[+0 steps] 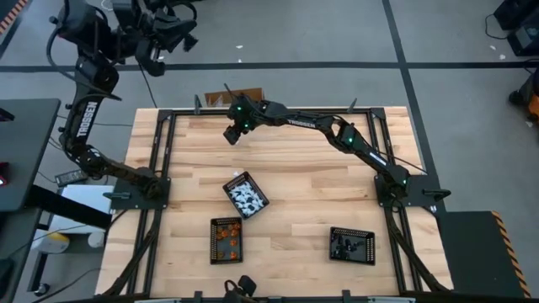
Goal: Sort Halloween decoration
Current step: Put the white ghost toy into the middle black basket
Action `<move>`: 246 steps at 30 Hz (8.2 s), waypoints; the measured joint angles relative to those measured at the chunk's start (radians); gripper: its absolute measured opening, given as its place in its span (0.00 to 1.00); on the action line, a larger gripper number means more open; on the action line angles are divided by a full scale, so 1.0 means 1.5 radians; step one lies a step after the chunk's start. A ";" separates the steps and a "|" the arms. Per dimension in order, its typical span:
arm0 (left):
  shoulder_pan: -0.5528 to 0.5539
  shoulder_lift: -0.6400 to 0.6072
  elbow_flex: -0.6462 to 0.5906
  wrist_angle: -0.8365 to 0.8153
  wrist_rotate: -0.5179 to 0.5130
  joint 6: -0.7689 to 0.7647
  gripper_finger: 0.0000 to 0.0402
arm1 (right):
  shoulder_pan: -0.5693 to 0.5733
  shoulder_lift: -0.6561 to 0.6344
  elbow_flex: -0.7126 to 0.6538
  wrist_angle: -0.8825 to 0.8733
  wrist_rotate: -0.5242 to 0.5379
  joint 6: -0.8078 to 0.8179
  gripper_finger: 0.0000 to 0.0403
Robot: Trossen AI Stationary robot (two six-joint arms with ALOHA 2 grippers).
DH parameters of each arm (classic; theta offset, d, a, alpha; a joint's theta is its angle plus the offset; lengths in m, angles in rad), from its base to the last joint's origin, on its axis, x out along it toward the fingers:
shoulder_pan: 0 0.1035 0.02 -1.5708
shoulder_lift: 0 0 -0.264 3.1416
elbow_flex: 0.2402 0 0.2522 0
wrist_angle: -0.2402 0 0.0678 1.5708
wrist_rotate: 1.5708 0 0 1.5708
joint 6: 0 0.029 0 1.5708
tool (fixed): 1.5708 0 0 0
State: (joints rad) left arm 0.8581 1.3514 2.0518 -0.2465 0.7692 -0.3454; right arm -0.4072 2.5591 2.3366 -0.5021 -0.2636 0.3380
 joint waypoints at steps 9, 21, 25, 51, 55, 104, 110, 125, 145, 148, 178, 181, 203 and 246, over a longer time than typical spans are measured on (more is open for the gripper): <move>0.026 -0.005 0.000 -0.153 -0.001 0.051 0.00 | -0.006 0.000 0.000 -0.005 -0.040 0.037 0.52; 0.040 -0.007 -0.001 -0.149 -0.003 0.084 0.00 | 0.032 -0.045 0.013 -0.031 -0.109 0.098 0.52; 0.040 -0.008 -0.001 -0.129 0.008 0.083 0.00 | 0.057 -0.099 0.013 -0.051 -0.025 0.029 0.52; 0.039 -0.007 0.000 -0.034 0.009 -0.013 0.00 | -0.012 -0.016 0.013 -0.038 0.021 0.004 0.45; 0.039 -0.005 0.000 -0.042 0.009 -0.007 0.00 | 0.010 -0.017 0.013 -0.113 -0.012 0.031 0.45; 0.039 -0.005 -0.001 -0.137 0.027 0.009 0.00 | 0.038 0.016 -0.014 -0.047 0.160 0.151 0.38; 0.039 -0.005 -0.001 -0.125 0.027 0.014 0.00 | 0.033 0.016 -0.014 -0.051 0.127 0.152 0.33; 0.094 -0.018 -0.001 -0.135 -0.103 0.087 0.00 | 0.021 0.016 -0.014 -0.062 0.129 0.148 0.28; 0.094 -0.042 -0.001 -0.487 -0.360 0.183 0.00 | 0.001 0.028 -0.012 -0.067 0.027 0.172 0.17; 0.094 -0.039 -0.001 -0.527 -0.361 0.201 0.00 | -0.007 0.028 -0.012 -0.064 -0.010 0.170 0.17; -0.098 0.035 -0.615 -0.315 -0.290 -0.058 0.09 | 0.013 -0.424 -0.013 -0.423 0.208 -0.103 0.17; -0.137 0.075 -0.622 -0.288 -0.376 -0.107 0.20 | 0.011 -0.450 -0.013 -0.422 0.206 -0.120 0.17; -0.185 0.163 -0.514 -0.340 -0.582 -0.215 0.53 | -0.040 -0.511 -0.013 -0.516 0.118 -0.281 0.17; -0.088 -0.042 -0.114 -0.231 -0.435 0.174 0.39 | -0.014 -0.191 -0.221 0.132 -0.085 -0.084 0.17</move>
State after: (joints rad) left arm 0.7257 1.2886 1.8812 -0.5928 0.1163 -0.0842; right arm -0.4290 2.2733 2.0053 -0.3048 -0.3911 0.2115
